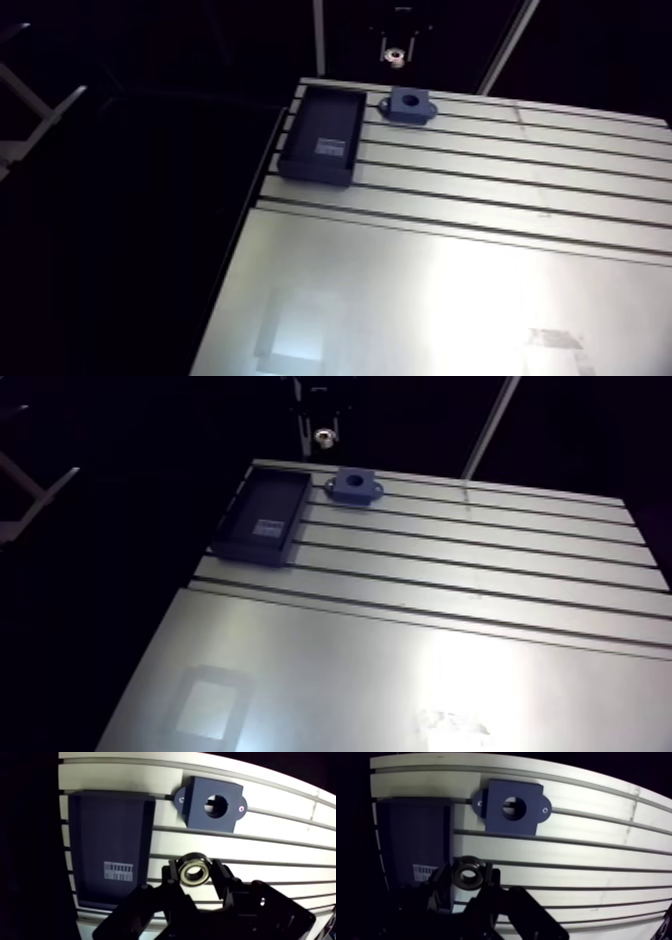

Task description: Pick up the bearing and press it into the housing until flush.

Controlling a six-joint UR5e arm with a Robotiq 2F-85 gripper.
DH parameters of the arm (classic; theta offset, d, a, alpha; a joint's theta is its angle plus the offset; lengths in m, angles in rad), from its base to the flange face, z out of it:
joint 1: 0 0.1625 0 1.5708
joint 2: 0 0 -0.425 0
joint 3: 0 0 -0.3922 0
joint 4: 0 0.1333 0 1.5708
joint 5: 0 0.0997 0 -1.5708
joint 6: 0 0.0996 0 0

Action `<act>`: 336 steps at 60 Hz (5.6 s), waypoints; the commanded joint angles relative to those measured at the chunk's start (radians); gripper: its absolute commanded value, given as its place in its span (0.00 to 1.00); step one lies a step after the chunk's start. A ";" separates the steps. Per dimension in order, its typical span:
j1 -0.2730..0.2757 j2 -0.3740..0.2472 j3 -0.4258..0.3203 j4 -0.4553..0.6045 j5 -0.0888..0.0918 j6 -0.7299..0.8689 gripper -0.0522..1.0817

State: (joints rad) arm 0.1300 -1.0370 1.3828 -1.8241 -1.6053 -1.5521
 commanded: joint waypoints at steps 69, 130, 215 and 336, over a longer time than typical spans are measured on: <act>-0.061 0.149 -0.073 -0.031 -0.046 -0.029 0.65; -0.061 0.185 -0.069 -0.071 -0.040 -0.049 0.65; -0.056 0.194 -0.057 -0.071 -0.040 -0.050 0.65; -0.056 0.194 -0.051 -0.073 -0.045 -0.049 0.66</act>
State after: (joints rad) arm 0.0737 -0.8432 1.3303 -1.8964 -1.6488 -1.6007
